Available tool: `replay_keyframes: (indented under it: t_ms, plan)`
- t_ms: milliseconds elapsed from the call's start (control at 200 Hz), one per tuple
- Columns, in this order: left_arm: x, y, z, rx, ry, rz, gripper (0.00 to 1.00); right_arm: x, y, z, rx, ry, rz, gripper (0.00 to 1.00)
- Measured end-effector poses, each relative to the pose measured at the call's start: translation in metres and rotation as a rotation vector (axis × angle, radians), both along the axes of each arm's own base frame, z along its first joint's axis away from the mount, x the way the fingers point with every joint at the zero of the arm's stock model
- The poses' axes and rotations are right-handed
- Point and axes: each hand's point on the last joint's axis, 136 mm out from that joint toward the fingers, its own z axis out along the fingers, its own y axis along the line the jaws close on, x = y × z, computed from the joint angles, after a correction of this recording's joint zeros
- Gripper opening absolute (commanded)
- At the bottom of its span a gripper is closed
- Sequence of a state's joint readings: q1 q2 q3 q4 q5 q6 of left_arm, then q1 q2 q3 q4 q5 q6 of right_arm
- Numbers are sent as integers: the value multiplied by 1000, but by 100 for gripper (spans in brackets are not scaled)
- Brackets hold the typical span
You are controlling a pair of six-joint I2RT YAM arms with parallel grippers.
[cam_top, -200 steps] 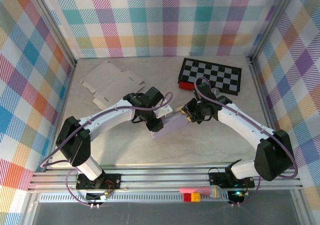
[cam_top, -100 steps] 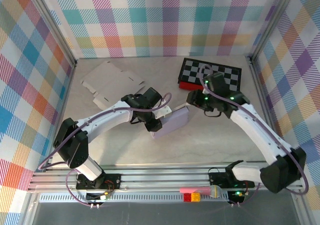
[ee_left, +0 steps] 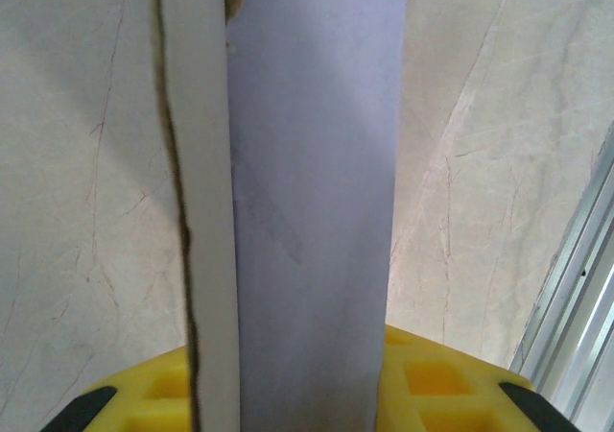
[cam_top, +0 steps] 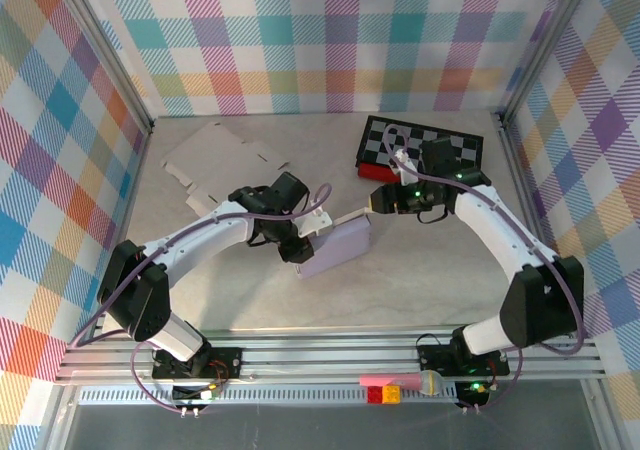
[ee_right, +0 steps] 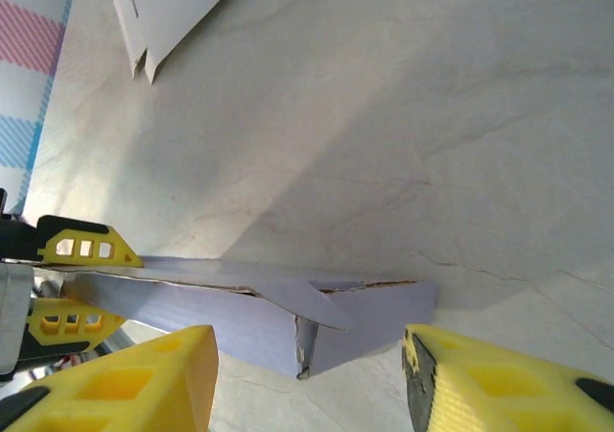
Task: Fold the paper box
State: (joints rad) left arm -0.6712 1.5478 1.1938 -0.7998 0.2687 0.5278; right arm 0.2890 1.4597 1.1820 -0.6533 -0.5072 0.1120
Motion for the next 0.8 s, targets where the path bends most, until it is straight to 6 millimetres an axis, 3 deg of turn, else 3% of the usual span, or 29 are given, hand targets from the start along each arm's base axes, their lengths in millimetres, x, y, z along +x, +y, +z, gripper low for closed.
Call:
replay_keyframes:
  t_ms: [210,495,800]
  plan:
    - [-1,1,0,2,1,-10,25,0,9,-16,27,61,52,54]
    - [-1,1,0,0,3,-12,25,2,18,-4,64,38,92,46]
    - [-1,2,0,1,6,-11,25,-9,25,-6,61,65,119,37]
